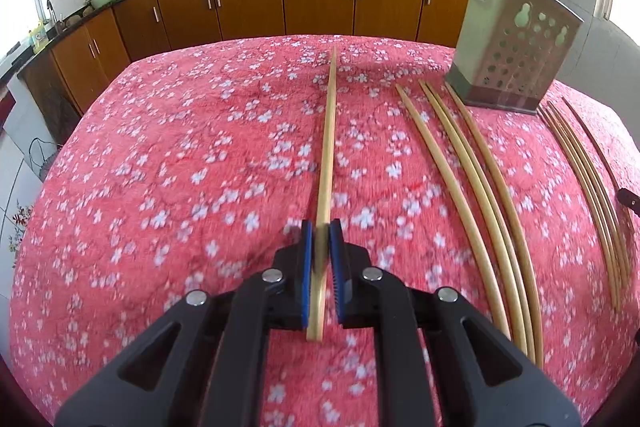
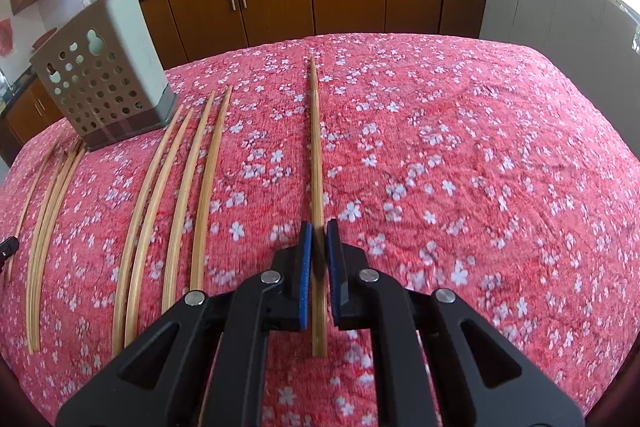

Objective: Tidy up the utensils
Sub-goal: 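Lift the left tool's chopstick over the utensil holder while the right tool carries its chopstick there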

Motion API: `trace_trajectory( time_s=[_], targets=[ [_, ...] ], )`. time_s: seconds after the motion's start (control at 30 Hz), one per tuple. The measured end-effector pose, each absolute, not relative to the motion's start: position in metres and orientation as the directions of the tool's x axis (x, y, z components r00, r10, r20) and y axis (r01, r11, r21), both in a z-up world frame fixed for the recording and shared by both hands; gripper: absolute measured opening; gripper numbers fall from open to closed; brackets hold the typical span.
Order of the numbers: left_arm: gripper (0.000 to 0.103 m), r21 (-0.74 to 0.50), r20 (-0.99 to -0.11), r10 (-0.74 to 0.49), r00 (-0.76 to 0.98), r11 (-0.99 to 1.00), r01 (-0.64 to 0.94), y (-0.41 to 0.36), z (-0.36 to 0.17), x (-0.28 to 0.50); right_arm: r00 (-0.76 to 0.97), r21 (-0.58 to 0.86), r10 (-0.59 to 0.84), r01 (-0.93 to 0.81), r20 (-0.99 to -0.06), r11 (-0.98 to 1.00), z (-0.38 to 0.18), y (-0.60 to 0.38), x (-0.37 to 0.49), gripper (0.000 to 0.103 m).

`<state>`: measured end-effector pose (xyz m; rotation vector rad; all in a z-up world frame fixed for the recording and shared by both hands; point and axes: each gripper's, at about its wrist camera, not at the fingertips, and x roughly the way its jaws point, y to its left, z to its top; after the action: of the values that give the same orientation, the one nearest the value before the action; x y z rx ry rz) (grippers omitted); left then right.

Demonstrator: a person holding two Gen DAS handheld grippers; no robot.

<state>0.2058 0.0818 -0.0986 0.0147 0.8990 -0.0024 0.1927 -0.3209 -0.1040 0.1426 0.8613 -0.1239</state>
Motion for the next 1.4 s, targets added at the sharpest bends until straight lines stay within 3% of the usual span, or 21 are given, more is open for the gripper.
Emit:
trace_trajectory(
  time_s=[0.17, 0.27, 0.6, 0.97, 1.23, 1.4],
  targets=[
    [0.009, 0.067, -0.771, 0.038, 0.636, 0.997, 0.021, 0.075, -0.094, 0.203, 0.652, 0.054, -0.072, 0.17, -0.755, 0.984, -0.096, -0.317, 0.191, 0.008],
    [0.009, 0.069, -0.716, 0.031, 0.698, 0.997, 0.027, 0.073, -0.067, 0.196, 0.717, 0.07, -0.077, 0.173, -0.693, 0.983, -0.068, -0.32, 0.184, 0.008],
    [0.008, -0.105, -0.499, -0.049, 0.865, 0.994, -0.004, 0.085, 0.043, 0.189, 0.88, 0.113, -0.107, 0.178, -0.462, 0.978, 0.029, -0.328, 0.174, 0.008],
    [0.008, -0.068, -0.443, -0.014, 0.896, 0.998, -0.018, 0.077, 0.077, 0.202, 0.898, 0.103, -0.11, 0.169, -0.426, 0.98, 0.055, -0.325, 0.193, 0.007],
    [0.008, -0.133, -0.248, -0.054, 0.967, 0.991, 0.022, 0.06, 0.156, 0.201, 0.982, 0.233, -0.003, 0.048, -0.191, 0.971, 0.151, -0.301, 0.197, 0.007],
    [0.008, -0.171, -0.131, -0.103, 0.986, 0.982, 0.079, 0.032, 0.185, 0.2, 0.996, 0.268, 0.048, -0.026, -0.076, 0.963, 0.171, -0.277, 0.196, 0.007]
  ],
)
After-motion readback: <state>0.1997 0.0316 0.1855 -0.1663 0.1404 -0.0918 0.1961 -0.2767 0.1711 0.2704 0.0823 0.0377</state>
